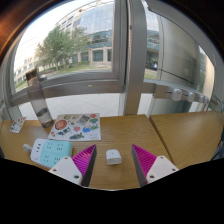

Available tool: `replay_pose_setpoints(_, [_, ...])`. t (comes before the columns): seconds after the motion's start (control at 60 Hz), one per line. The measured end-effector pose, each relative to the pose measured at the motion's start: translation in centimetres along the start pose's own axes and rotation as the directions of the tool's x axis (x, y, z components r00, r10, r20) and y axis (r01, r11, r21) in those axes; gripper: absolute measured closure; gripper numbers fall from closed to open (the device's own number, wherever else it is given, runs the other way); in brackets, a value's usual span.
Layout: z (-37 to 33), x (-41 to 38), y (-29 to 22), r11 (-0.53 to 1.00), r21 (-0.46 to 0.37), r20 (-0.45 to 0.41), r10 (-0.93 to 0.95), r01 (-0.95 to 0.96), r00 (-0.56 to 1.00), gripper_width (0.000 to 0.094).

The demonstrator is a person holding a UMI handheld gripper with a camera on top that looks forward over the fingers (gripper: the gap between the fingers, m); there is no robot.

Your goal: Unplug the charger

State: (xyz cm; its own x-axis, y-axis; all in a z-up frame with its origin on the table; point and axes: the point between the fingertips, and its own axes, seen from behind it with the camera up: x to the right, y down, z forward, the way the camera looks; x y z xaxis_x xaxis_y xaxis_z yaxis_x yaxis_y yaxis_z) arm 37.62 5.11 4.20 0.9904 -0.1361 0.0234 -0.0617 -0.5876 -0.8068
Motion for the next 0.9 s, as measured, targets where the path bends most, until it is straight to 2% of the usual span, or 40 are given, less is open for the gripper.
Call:
replay_pose_setpoints(0.117, [-5.6,-2.5,-3.9,0.989,0.148,-0.025,0.000,0.003,1.000,0.0201])
replay_pose_setpoints(0.2, [-10.0,-5.9,-5.6,0.970,0.243,-0.010,0.023,-0.020,1.000,0.0172])
replay_pose_setpoints(0.35, [-15.1,-12.8,-4.5,0.941,0.333,0.016,0.050,-0.052,0.999,0.0145])
replay_pose_setpoints(0.4, [-15.9,-15.1,-2.8,0.941,0.334,0.016,0.057,-0.059,0.998,0.0141])
replay_pose_setpoints(0.667, [-17.0,-26.8,7.8,0.979,0.196,0.091,0.038,-0.055,0.995,0.0116])
replay_pose_setpoints(0.9, [-19.1,-31.1,10.5,0.980,0.194,0.129,-0.068,0.042,0.989,0.0113])
